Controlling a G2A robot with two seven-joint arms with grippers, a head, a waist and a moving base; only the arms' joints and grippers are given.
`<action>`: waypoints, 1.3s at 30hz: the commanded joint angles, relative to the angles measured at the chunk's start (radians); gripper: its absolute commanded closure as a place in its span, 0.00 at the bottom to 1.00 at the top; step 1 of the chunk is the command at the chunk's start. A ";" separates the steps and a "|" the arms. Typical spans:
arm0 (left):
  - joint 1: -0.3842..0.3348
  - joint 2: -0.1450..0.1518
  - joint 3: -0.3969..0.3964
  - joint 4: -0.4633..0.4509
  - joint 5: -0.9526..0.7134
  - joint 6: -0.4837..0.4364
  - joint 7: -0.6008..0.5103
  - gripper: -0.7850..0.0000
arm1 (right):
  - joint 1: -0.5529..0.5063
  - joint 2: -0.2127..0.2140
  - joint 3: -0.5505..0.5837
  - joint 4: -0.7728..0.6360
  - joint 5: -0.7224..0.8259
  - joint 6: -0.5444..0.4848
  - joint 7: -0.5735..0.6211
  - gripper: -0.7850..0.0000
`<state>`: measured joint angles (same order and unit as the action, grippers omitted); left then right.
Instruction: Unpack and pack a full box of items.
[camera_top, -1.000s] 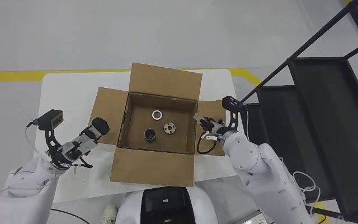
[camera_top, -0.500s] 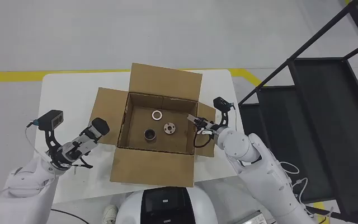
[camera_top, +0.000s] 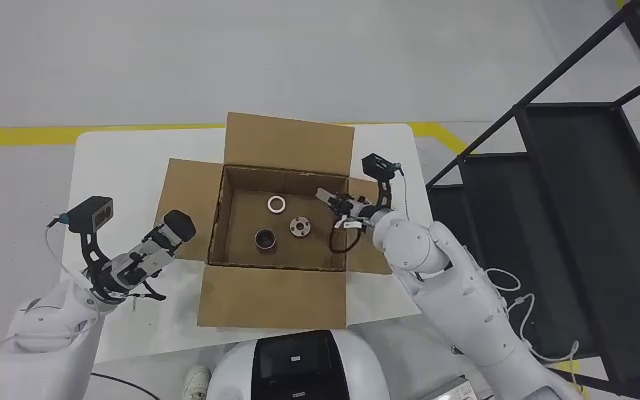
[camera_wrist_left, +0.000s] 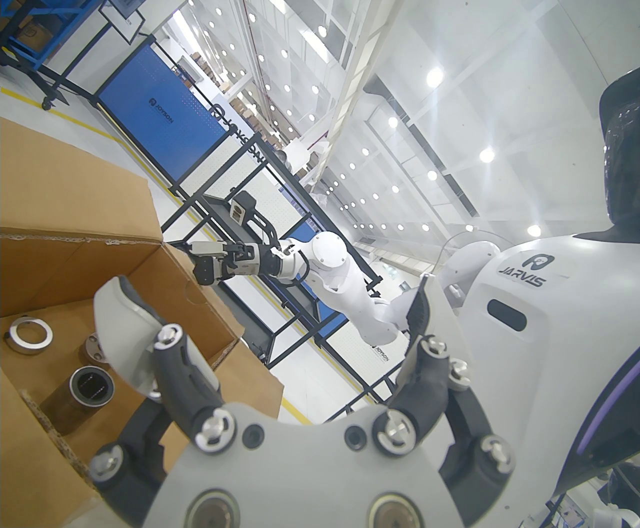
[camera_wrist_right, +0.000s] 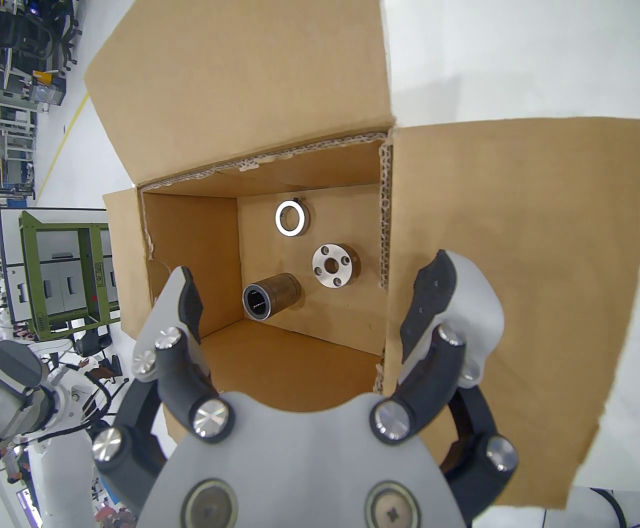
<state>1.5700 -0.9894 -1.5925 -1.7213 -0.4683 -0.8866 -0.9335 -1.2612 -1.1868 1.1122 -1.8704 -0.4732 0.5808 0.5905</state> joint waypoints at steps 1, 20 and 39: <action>0.000 0.000 0.000 0.000 0.000 0.000 0.000 0.00 | 0.020 -0.004 -0.015 0.010 -0.001 0.004 0.003 0.00; 0.000 0.000 0.000 0.000 0.000 0.000 0.000 0.00 | 0.099 -0.025 -0.012 0.065 -0.026 0.049 -0.068 0.00; 0.000 0.000 0.000 0.000 0.000 0.000 0.000 0.00 | 0.295 -0.084 -0.141 0.273 0.046 0.026 -0.059 0.00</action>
<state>1.5700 -0.9894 -1.5925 -1.7213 -0.4683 -0.8866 -0.9335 -0.9744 -1.2680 0.9761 -1.6030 -0.4315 0.6055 0.5341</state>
